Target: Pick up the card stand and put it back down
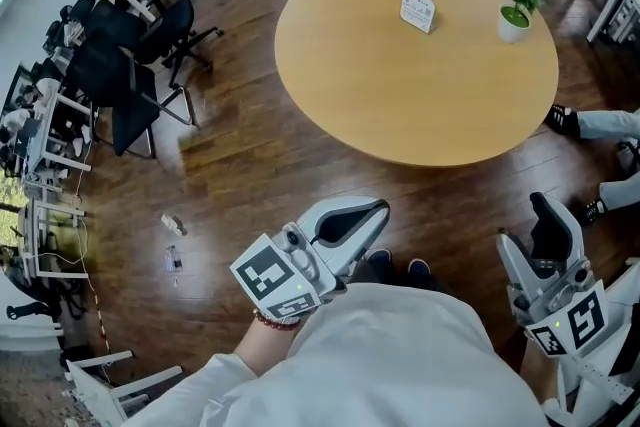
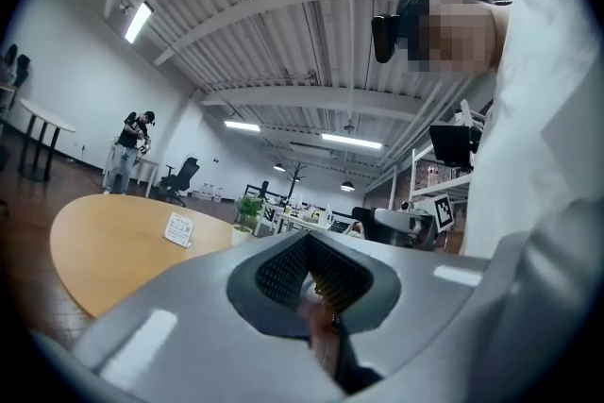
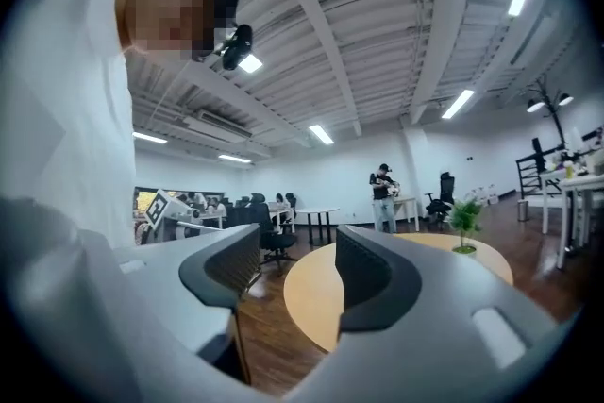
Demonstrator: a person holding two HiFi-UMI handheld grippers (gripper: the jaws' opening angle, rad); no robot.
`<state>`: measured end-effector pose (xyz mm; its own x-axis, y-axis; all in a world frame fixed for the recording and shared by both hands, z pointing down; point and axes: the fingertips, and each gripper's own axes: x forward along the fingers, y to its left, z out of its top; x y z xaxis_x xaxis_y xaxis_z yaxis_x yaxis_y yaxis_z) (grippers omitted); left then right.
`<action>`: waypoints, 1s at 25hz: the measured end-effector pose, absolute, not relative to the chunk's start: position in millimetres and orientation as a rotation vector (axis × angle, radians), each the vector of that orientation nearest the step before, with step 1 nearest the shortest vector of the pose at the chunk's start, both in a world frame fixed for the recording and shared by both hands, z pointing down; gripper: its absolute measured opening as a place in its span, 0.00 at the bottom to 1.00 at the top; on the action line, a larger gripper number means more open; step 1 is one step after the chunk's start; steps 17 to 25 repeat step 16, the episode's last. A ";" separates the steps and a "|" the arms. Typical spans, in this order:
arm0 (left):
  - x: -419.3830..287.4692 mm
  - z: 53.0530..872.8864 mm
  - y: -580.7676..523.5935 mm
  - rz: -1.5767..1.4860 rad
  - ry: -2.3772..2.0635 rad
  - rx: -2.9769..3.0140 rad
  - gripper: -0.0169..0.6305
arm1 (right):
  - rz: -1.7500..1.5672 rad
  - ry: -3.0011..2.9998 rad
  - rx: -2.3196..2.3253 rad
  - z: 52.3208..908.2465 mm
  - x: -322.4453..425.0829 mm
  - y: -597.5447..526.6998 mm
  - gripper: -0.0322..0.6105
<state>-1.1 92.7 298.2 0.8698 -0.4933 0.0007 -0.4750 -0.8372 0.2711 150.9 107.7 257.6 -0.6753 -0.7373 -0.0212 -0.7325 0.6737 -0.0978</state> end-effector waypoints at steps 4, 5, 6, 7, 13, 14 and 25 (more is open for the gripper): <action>1.1 307.7 100.0 -0.093 -0.733 2.754 0.03 | 0.008 2.911 -1.091 252.0 122.1 117.5 0.45; 2.6 305.3 98.9 -0.088 -0.720 2.773 0.03 | 0.014 2.908 -1.076 251.7 116.0 117.5 0.45; 4.5 300.2 98.7 -0.085 -0.702 2.805 0.03 | 0.014 2.905 -1.067 252.6 109.8 118.1 0.45; 6.7 292.5 100.0 -0.087 -0.682 2.843 0.03 | 0.011 2.912 -1.058 255.2 103.4 119.4 0.45; 38.6 256.4 118.8 -0.109 -0.588 2.961 0.03 | -0.015 2.982 -1.065 267.9 98.9 131.9 0.44; 45.1 257.6 120.8 -0.091 -0.578 2.961 0.03 | -0.046 2.981 -1.082 269.1 102.8 133.7 0.44; 58.2 263.4 124.2 -0.032 -0.565 2.962 0.03 | -0.112 2.975 -1.112 271.4 111.3 137.6 0.44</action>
